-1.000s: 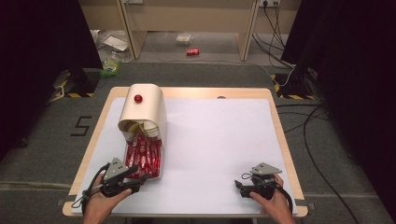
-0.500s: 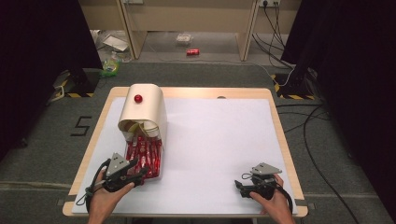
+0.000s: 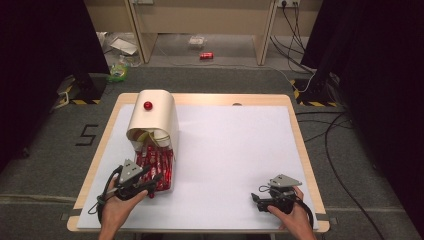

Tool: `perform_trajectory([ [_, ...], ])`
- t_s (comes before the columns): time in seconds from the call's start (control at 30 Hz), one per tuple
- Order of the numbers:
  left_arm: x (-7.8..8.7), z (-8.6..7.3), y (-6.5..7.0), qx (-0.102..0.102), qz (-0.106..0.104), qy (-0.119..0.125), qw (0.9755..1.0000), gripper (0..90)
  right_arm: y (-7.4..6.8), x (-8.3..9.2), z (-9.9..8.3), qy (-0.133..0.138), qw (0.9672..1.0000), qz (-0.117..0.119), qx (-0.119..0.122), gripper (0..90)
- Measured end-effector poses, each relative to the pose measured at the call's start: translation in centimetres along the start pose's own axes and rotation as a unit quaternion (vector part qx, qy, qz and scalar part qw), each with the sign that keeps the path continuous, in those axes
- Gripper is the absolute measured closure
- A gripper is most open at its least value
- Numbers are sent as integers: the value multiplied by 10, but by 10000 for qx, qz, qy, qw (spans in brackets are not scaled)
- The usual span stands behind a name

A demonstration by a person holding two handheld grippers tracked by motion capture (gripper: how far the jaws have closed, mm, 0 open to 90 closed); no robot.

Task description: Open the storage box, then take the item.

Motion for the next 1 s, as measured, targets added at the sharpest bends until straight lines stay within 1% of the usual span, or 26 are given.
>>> perform_trajectory([
  [0.1, -4, 5, -2, 43, 50, 27, 10000, 478, 0, 0, 0, 2, 10000, 8, 7, 132],
  [0.17, -5, 7, -2, 36, 83, 34, 10000, 456, 0, 0, 0, 4, 10000, 9, 4, 132],
  [0.33, -10, 11, -3, 5, 183, 62, 9998, 430, 0, 0, 0, 2, 10000, 6, 4, 132],
  [0.4, -12, 12, -4, 9, 193, 61, 9998, 430, 0, 0, 0, 1, 10000, 4, 10, 132],
  [0.53, -16, 14, -6, 73, 199, 70, 9997, 450, 0, 0, 0, 3, 10000, 5, 6, 132],
  [0.57, -18, 16, -7, 120, 221, 88, 9996, 457, -1, 0, 0, -1, 10000, 7, 2, 132],
  [0.73, -23, 16, -8, 142, 311, 67, 9994, 490, -1, 0, 0, 1, 10000, 5, 4, 132],
  [0.9, -25, 13, -2, 91, 326, 37, 9994, 522, -1, 0, 0, 1, 10000, 6, -8, 132],
  [1.0, -26, 11, 1, 60, 323, 11, 9995, 570, -1, 0, 0, 0, 10000, 5, 5, 132],
])
Point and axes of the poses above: each handheld gripper's, and its own axes: x roughly backward along the jaws, z roughly out of its top, y roughly to its right, the point moved 8 cm from there along -x, roughly forward along the jaws, and after that the axes turned 15 degrees about z, right-handed, at the moved point
